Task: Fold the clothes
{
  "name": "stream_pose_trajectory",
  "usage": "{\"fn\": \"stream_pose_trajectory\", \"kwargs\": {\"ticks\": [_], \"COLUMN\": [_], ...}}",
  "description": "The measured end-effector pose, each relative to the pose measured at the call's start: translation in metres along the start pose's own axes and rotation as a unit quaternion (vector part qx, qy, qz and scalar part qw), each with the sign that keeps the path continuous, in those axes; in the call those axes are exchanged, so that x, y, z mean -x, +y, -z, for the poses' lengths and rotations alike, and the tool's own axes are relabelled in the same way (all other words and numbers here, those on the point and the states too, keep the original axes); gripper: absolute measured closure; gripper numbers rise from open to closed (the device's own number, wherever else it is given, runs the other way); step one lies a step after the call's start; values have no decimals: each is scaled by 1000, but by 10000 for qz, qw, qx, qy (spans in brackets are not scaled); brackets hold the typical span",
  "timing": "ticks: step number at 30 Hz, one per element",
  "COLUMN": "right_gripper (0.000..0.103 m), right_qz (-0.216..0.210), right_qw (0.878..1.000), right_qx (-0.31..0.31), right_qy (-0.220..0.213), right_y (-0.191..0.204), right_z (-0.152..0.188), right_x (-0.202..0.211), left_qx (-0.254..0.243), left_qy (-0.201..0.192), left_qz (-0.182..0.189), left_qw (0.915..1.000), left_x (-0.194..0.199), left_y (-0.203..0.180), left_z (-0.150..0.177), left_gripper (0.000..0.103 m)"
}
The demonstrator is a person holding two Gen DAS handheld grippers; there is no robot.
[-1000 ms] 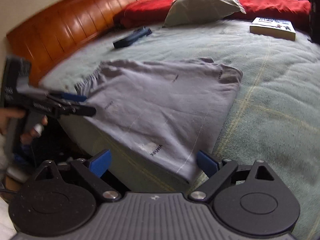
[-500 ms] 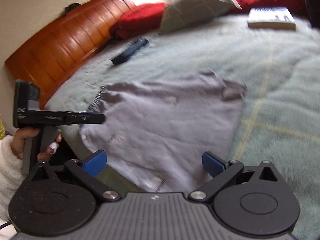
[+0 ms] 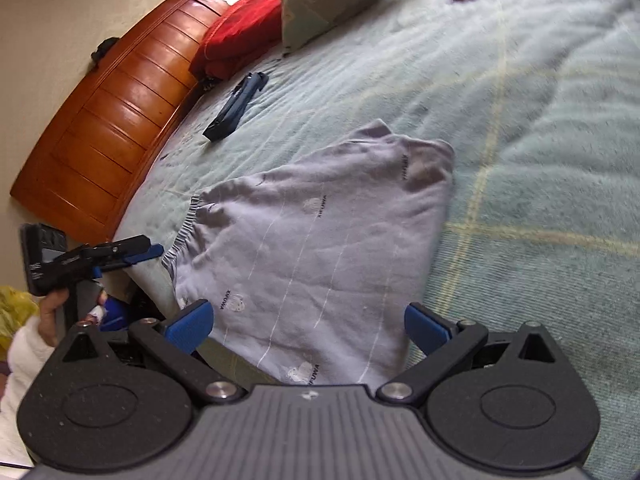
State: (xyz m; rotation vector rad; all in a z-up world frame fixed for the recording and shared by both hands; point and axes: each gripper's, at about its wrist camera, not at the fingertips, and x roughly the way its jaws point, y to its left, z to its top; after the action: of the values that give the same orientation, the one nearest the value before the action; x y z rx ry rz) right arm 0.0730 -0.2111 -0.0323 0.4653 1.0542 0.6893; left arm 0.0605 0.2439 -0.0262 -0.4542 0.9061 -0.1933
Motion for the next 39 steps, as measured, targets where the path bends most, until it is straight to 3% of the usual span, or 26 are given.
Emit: {"fn": "stream_pose_trajectory", "kwargs": {"ticks": [4, 8, 10, 15, 24, 28, 31, 39], "right_gripper": [0, 0, 0, 0, 0, 0, 0, 1], "right_qz": [-279, -807, -1045, -1315, -1494, -1544, -1895, -2054], "right_qw": [9990, 9943, 9909, 9865, 9821, 9818, 9738, 9661], "right_qx": [-333, -690, -832, -968, -1142, -1105, -1257, -1527], "right_qy": [91, 131, 139, 124, -51, -31, -72, -328], "right_y": [-21, -39, -43, -46, -46, -44, -48, -62], "right_z": [0, -2, -6, -21, -52, -43, -28, -29], "right_x": [-2, -8, -13, -28, -59, -53, -44, -57], "left_qx": [677, 981, 997, 871, 927, 859, 897, 874], "left_qy": [393, 615, 682, 867, 1024, 1220, 1329, 1085], "left_qz": [263, 674, 921, 1139, 1654, 1836, 1977, 2293], "left_qw": [9966, 9910, 9884, 9859, 9765, 9716, 9671, 9633], "left_x": [-19, -39, -48, -72, -93, -84, -80, -99], "left_y": [33, 47, 46, 41, 45, 48, 52, 51], "left_z": [-7, -13, -17, -30, -45, -33, -27, -33], "left_gripper": [4, 5, 5, 5, 4, 4, 4, 5]}}
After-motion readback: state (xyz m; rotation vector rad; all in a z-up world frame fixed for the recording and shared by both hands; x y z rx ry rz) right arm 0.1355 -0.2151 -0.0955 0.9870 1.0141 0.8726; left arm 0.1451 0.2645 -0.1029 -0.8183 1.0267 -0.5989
